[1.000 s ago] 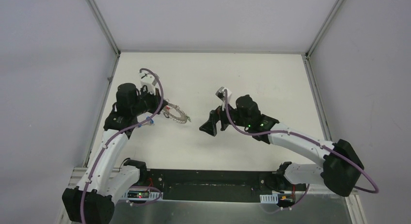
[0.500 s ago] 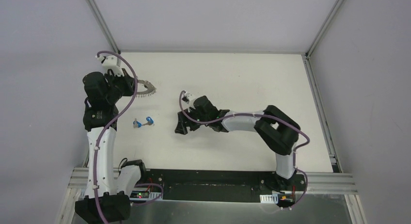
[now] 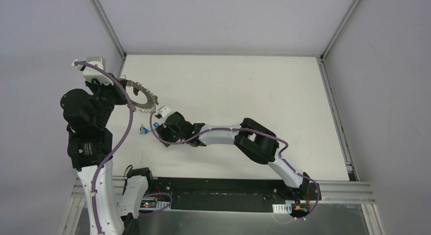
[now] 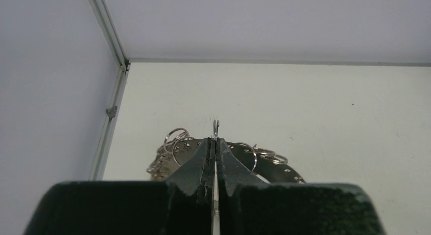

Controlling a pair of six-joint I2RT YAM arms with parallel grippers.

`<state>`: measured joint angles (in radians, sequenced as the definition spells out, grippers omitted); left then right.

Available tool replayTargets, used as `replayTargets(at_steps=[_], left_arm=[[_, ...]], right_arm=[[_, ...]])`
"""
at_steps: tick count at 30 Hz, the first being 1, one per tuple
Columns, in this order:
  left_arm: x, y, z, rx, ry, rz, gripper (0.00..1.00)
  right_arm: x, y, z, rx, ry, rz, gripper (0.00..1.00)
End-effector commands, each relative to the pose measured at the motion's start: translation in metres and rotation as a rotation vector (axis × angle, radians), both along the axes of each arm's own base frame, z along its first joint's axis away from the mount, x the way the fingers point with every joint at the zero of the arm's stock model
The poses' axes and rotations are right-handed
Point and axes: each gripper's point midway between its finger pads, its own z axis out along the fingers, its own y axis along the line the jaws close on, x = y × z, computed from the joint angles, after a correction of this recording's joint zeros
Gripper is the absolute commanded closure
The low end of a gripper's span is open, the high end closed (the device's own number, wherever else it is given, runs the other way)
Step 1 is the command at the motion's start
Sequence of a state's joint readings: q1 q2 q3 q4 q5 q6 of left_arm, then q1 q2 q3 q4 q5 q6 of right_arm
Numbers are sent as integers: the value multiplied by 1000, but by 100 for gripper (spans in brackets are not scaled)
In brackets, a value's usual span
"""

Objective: Put the keys on the keyring

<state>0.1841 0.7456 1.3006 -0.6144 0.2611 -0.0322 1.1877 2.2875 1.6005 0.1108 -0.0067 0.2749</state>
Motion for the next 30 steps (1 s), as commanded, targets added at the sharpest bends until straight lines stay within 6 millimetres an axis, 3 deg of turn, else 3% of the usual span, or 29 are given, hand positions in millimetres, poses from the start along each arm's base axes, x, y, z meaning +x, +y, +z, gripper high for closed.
replayTargets(at_steps=[1,8,16,23,30], left_arm=[[-13,-3,23,35,-62,-5,100],[-23,-7,41,32,-109,-18,100],[-41,-8,66,57,-179,-7,100],[-44,-15,71,62,-187,-43,100],[-46,-20,71,61,-190,-68,100]], right_arm=[[11,-14,-31,-220,-167,-45,44],[20,-4,-35,-299,-328,-62,44],[31,8,-43,-311,-379,-90,56],[33,17,-52,-313,-391,-62,60],[27,17,-59,-317,-366,-38,72]])
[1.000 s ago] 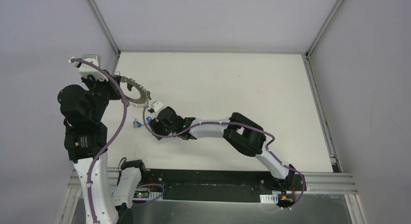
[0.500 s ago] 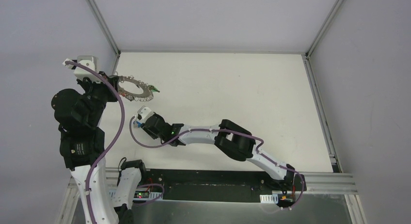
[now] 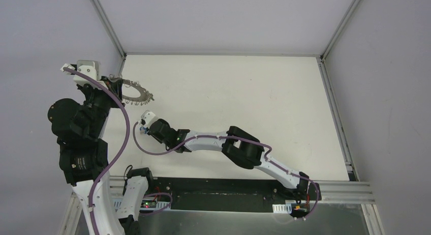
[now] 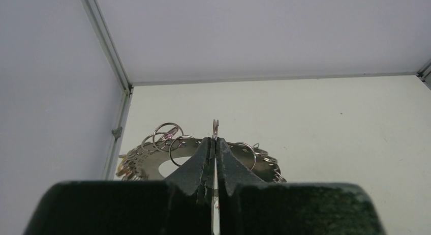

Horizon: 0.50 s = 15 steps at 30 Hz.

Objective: Put the keys on the keyring

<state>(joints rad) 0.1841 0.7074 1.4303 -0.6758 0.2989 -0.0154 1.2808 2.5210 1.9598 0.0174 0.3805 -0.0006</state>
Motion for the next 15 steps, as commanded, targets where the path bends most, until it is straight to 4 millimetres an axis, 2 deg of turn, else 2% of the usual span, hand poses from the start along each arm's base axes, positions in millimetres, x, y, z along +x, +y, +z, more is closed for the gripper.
replayTargets(at_steps=[1,5,11,15], left_arm=[[-11,-7,24,22,-84,-30,100],[-13,-8,20,19,-77,-35,100],[-13,-14,12,10,-58,-65,100],[-15,-19,8,4,-51,-95,100]], right_arm=[[-8,-24,-54,-159,48,13,73],[-8,-29,-52,-169,44,9,81],[-5,-43,-39,-146,13,-19,100],[-5,-55,-27,-123,0,-33,100]])
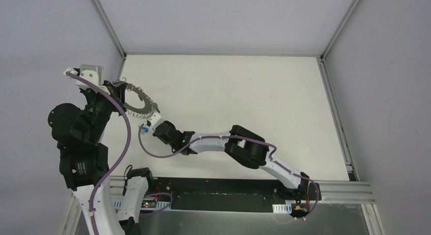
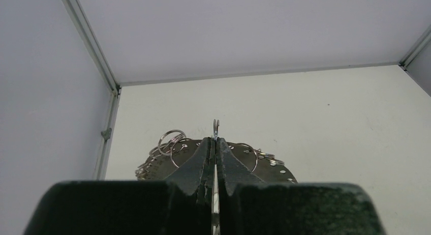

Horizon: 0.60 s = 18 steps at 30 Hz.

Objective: Put the keys on the keyring

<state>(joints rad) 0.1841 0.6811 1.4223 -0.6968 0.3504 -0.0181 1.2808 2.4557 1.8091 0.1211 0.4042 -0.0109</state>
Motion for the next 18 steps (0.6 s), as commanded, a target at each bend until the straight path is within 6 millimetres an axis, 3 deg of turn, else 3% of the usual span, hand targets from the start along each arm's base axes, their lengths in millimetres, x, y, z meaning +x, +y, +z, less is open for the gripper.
replayTargets(at_steps=[1,8,18], left_arm=[[-6,-10,11,-1,-51,-50,100],[-5,-22,-4,-18,-9,-124,100],[2,-60,-44,-70,100,-377,100]], right_arm=[[-5,-44,-26,-137,26,-23,100],[-10,-101,-12,-140,84,-71,100],[-24,-227,6,-89,358,-266,100]])
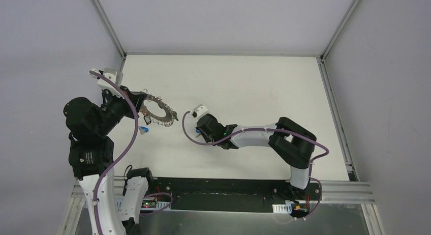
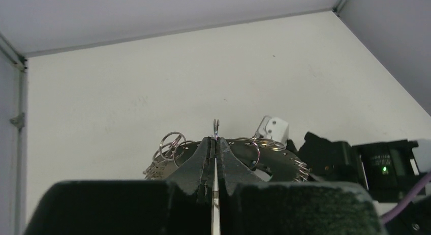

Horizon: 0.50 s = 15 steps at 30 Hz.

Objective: Put the keys on the keyring

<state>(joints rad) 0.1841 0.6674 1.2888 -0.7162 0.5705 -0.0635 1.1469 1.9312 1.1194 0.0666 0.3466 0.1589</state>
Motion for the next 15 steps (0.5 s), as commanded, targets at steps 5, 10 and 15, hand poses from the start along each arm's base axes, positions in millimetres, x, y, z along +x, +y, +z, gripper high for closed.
replayTargets(at_steps=[5,10,15], left_arm=[[-8,-42,-4,-85,-30,-269,100],[-12,-55,-17,-178,1,-360,100],[-15,-65,-29,-245,26,-410,100]], right_arm=[[-41,-107,3,22,239,-205,100],[-58,-161,13,37,284,-329,100],[-62,-191,43,174,249,-422,100]])
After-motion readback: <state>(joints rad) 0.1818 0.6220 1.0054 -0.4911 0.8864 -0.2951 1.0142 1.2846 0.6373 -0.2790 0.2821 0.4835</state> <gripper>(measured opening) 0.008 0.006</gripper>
